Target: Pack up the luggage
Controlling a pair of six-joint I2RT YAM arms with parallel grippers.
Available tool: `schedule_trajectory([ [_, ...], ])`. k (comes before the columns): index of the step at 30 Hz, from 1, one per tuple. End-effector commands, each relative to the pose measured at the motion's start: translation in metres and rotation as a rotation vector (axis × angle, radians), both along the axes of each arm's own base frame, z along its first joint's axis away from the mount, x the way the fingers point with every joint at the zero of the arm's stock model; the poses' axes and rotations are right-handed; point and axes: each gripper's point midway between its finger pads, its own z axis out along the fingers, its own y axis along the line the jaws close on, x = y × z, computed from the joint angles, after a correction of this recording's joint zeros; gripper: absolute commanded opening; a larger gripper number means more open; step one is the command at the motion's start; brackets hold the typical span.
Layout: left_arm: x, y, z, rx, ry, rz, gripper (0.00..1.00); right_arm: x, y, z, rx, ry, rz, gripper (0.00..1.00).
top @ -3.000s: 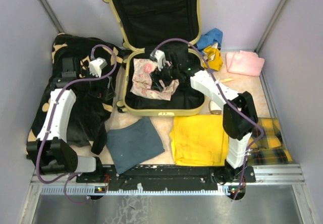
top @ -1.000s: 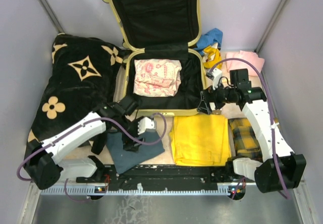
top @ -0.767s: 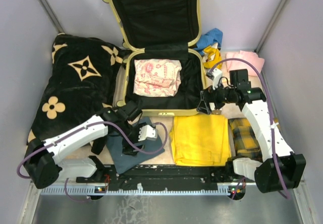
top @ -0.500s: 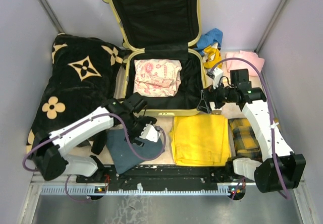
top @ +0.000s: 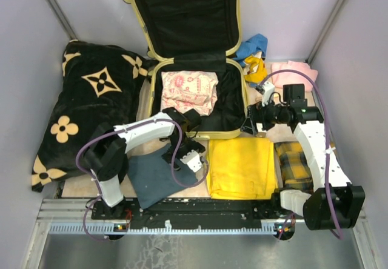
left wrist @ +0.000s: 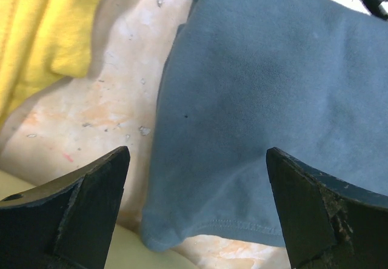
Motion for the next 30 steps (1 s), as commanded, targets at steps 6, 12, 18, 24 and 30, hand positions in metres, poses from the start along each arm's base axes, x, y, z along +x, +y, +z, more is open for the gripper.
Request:
schedule_trajectory([
  [6,-0.017,0.028,-0.045,0.074,-0.005,-0.079,0.92,0.000,0.000,0.009,0.039,-0.024,-0.009,0.90],
  [12,-0.048,0.063,-0.065,0.177,0.079,-0.065,0.61,0.001,0.000,0.010,0.044,-0.030,-0.012,0.90],
  [18,-0.057,0.060,-0.061,0.188,0.126,0.055,0.21,0.001,-0.001,0.011,0.042,-0.038,-0.015,0.90],
  [24,-0.048,0.022,0.010,0.035,0.121,0.245,0.00,-0.001,-0.002,0.015,0.040,-0.053,-0.017,0.90],
  [30,-0.052,0.029,0.060,-0.017,0.089,0.396,0.00,-0.001,-0.001,0.016,0.049,-0.054,-0.014,0.90],
])
